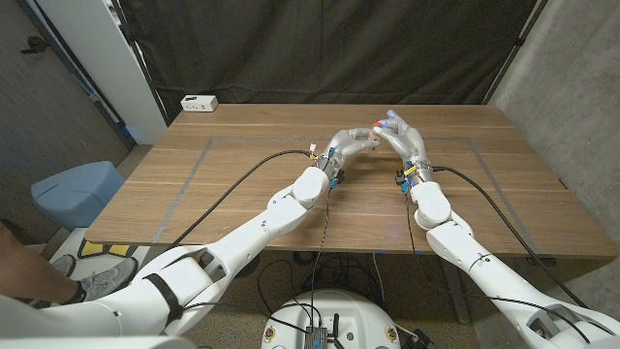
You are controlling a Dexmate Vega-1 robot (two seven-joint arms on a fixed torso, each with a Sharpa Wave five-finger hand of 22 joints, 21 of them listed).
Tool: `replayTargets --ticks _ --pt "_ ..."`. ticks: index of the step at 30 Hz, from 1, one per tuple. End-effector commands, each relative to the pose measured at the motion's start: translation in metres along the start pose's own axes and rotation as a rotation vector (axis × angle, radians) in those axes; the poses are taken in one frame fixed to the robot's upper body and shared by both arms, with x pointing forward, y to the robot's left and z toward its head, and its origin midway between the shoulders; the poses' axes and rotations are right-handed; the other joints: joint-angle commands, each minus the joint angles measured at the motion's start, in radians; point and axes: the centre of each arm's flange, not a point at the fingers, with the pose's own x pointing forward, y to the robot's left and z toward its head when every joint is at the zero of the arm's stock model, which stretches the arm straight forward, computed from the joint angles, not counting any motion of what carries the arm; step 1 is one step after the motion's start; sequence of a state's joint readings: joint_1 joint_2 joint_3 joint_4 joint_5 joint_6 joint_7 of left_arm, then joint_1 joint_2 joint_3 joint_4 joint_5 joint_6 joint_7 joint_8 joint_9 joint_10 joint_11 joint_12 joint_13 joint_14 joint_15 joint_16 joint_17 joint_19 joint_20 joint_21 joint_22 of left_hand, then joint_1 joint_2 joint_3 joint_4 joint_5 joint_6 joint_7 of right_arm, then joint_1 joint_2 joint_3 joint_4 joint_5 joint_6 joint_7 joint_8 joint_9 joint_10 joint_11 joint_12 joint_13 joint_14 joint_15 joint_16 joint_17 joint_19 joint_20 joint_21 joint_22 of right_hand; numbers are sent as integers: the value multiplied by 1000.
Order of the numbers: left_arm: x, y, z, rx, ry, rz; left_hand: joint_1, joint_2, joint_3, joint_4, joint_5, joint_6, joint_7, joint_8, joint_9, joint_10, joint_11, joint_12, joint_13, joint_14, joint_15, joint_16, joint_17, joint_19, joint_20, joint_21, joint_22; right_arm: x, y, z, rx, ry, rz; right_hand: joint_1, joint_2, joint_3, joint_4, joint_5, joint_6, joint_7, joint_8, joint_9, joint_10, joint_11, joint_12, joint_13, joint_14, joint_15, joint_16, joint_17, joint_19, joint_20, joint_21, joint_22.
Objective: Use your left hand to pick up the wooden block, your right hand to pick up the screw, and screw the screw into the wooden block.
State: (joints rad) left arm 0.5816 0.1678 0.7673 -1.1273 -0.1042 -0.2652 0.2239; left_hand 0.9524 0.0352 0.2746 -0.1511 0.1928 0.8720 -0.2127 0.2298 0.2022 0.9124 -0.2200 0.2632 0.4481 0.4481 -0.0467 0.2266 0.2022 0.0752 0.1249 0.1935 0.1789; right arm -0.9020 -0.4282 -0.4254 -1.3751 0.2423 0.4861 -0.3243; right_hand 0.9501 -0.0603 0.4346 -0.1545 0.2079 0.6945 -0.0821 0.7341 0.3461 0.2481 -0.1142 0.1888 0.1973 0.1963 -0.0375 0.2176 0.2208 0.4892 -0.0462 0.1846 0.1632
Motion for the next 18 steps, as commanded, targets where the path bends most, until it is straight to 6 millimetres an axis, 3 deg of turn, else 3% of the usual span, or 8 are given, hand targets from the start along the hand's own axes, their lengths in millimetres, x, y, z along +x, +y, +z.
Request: replayTargets --ticks 1,18 --pt "1 -1 1 -2 -1 -5 4 9 1 4 5 43 11 8 5 5 0 8 82 11 -102 2 1 8 2 7 2 -2 0 -2 3 5 -1 -7 -1 0 -3 10 6 2 7 4 5 1 5 2 2 -66 4 3 -5 -64 2 3" --pt "-2 -1 1 0 -2 -2 5 13 1 4 5 42 12 7 5 5 0 6 83 11 -102 2 2 9 3 8 2 -4 1 -2 4 7 0 -8 -1 3 -4 11 9 2 12 3 4 1 4 2 3 -68 3 3 -5 -64 2 3"
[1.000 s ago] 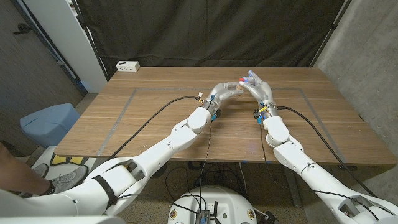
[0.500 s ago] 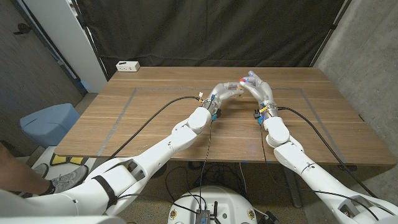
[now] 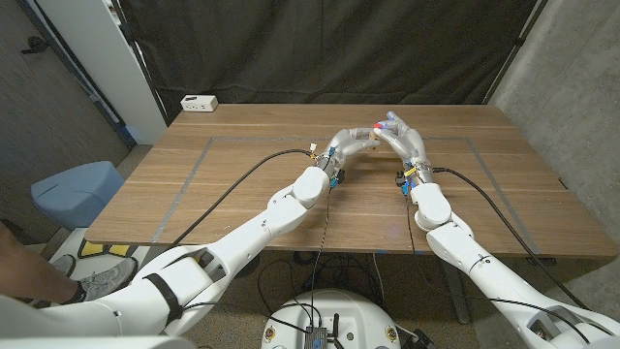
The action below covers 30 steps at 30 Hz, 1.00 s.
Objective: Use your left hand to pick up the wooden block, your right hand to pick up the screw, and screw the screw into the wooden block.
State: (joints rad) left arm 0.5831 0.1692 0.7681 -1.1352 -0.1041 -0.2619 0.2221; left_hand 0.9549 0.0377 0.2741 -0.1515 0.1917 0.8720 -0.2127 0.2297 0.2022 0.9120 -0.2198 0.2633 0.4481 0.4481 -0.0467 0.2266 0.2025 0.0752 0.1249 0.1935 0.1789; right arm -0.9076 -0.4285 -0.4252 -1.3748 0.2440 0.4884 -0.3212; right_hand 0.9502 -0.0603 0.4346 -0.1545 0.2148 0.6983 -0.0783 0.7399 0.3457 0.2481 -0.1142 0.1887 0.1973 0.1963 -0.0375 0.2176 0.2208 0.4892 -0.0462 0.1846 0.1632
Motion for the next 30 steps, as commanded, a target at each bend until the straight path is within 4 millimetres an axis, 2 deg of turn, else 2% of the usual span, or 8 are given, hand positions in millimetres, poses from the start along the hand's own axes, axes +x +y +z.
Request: replayTargets --ticks 1,30 --pt "-2 0 0 0 0 2 2 11 1 5 7 41 13 7 5 6 0 6 83 11 -102 2 1 9 3 8 2 -1 1 0 1 4 -2 -8 -1 3 -3 4 5 -2 7 3 4 1 5 2 2 -68 3 3 -5 -63 2 3" --pt "-2 2 -2 -8 0 11 3 13 -1 5 8 42 12 7 6 6 -1 4 86 13 -101 2 1 12 1 9 2 -2 0 -1 -15 15 8 -15 -4 3 -2 3 -2 -4 10 1 2 3 4 3 2 -65 2 3 -5 -62 3 3"
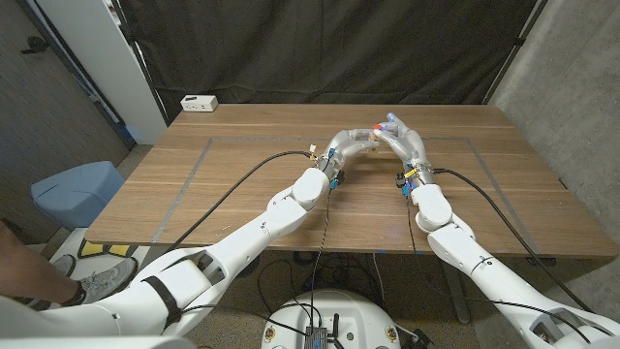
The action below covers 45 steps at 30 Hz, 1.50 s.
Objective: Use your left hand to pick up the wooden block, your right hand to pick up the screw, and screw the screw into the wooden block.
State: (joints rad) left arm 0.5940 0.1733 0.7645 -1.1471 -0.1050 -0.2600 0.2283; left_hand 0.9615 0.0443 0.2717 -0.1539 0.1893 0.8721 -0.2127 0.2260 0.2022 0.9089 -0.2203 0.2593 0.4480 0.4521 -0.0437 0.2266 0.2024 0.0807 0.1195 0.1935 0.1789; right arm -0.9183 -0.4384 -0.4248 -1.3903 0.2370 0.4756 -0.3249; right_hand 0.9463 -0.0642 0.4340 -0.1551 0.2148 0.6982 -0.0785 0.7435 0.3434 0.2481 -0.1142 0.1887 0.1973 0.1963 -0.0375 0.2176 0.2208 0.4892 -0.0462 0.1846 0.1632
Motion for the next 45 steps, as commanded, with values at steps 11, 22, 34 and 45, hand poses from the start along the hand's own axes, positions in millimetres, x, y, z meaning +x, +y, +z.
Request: replayTargets --ticks 11,22,34,45 --pt "4 2 -1 -3 -1 0 -3 8 1 7 11 39 15 9 6 9 0 7 87 9 -103 2 1 6 8 8 2 2 0 -2 -12 9 21 -19 -7 -1 -1 2 -21 -4 0 -3 -9 11 0 3 -5 -60 -1 3 -9 -60 2 3" --pt "6 2 -1 -5 1 -1 -2 9 0 7 11 38 17 8 6 8 0 5 88 10 -105 2 2 6 9 8 2 3 0 -3 -9 11 44 -42 -20 -11 5 2 -56 0 -17 -18 -31 21 -4 3 -20 -48 -6 3 -20 -54 -1 4" --pt "8 1 -1 -3 6 -5 0 11 0 6 12 37 18 8 6 7 0 4 89 10 -105 2 1 6 9 8 2 4 -1 -5 -3 17 50 -67 -33 -20 8 2 -101 7 -40 -33 -59 40 -6 3 -39 -42 -12 2 -34 -48 -2 4" --pt "10 0 -2 -2 9 -9 0 10 -1 7 12 34 19 7 5 8 0 3 90 11 -104 2 1 6 9 8 2 4 -5 -7 5 28 84 -100 -48 -28 12 1 -186 12 -86 -56 -109 62 -10 4 -70 -30 -19 0 -64 -37 -6 4"
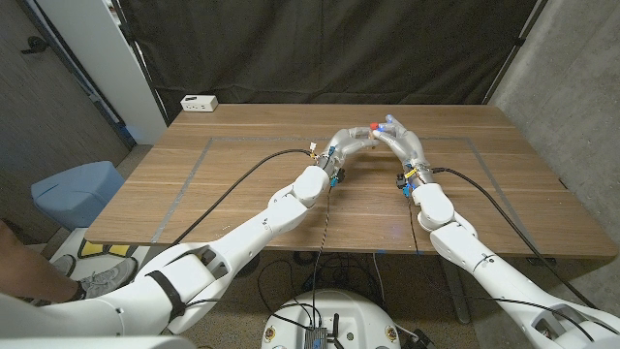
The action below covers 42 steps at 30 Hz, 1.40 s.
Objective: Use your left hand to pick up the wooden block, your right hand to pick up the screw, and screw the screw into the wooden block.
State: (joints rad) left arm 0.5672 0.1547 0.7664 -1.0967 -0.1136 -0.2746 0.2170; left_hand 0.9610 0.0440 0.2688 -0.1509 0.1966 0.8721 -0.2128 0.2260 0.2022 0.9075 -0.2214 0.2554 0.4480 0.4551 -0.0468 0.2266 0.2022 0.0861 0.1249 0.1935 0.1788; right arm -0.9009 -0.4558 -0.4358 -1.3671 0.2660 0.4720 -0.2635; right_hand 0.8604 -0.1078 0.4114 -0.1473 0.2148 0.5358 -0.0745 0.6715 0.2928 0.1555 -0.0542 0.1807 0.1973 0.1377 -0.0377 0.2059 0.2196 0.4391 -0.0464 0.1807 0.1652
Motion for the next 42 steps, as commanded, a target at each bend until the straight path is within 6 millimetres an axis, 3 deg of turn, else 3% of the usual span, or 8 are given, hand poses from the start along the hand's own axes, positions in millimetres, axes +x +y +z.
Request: replayTargets --ticks 1,15,19,22,30,34,36,42 --pt "2 -1 -1 1 5 -5 0 11 2 4 5 34 19 6 5 9 1 7 90 8 -102 2 1 1 4 8 2 0 -3 -1 5 8 34 -20 -6 -6 5 1 -37 9 -21 -9 -24 5 -3 4 -17 -28 -9 1 -15 -36 -1 2" --pt "1 -2 -1 5 8 -7 1 13 2 4 5 35 20 6 5 10 1 6 91 7 -101 1 1 1 4 8 2 0 -8 -1 7 22 69 -89 -15 -20 18 -4 -160 26 -96 -40 -91 33 1 5 -76 0 -15 -3 -62 -5 -2 3" --pt "2 -2 -2 7 8 -9 2 13 2 3 5 35 19 6 5 10 1 6 91 7 -101 1 1 2 3 8 2 0 -9 0 8 25 80 -102 -16 -23 20 -5 -180 34 -110 -45 -103 36 2 5 -87 7 -16 -5 -71 2 -2 3" --pt "2 -1 -2 10 9 -10 1 13 1 4 5 36 19 7 5 10 1 6 91 8 -101 1 1 1 3 8 2 1 -9 1 5 26 86 -113 -11 -25 22 -5 -200 36 -126 -51 -114 57 3 5 -96 21 -16 -7 -77 2 -1 3" --pt "2 1 -2 16 11 -13 2 13 1 4 5 36 18 6 5 11 1 6 92 8 -101 1 1 2 4 8 2 4 -12 7 -14 27 118 -133 -10 -32 25 -7 -233 46 -151 -60 -121 63 8 5 -117 42 -18 -9 -101 13 -3 3" --pt "2 2 -2 17 10 -13 1 14 1 4 5 35 21 6 5 12 1 6 93 8 -100 1 1 1 5 8 2 6 -13 10 -21 25 124 -143 -9 -35 22 -9 -246 52 -169 -69 -128 75 11 4 -113 92 -12 -14 -91 44 6 4" --pt "3 2 -1 17 8 -15 2 15 1 4 6 37 21 7 5 12 1 6 93 8 -101 1 1 2 4 8 2 6 -14 13 -35 22 129 -146 -11 -36 21 -10 -245 54 -174 -71 -127 76 13 4 -110 98 -10 -16 -89 66 7 5" --pt "4 0 -1 20 5 -26 2 15 0 4 6 35 20 6 5 12 1 5 93 8 -101 1 1 2 3 8 2 9 -17 21 -73 24 157 -152 -7 -38 21 -12 -260 56 -188 -76 -115 81 20 4 -113 100 -10 -18 -102 84 3 5"
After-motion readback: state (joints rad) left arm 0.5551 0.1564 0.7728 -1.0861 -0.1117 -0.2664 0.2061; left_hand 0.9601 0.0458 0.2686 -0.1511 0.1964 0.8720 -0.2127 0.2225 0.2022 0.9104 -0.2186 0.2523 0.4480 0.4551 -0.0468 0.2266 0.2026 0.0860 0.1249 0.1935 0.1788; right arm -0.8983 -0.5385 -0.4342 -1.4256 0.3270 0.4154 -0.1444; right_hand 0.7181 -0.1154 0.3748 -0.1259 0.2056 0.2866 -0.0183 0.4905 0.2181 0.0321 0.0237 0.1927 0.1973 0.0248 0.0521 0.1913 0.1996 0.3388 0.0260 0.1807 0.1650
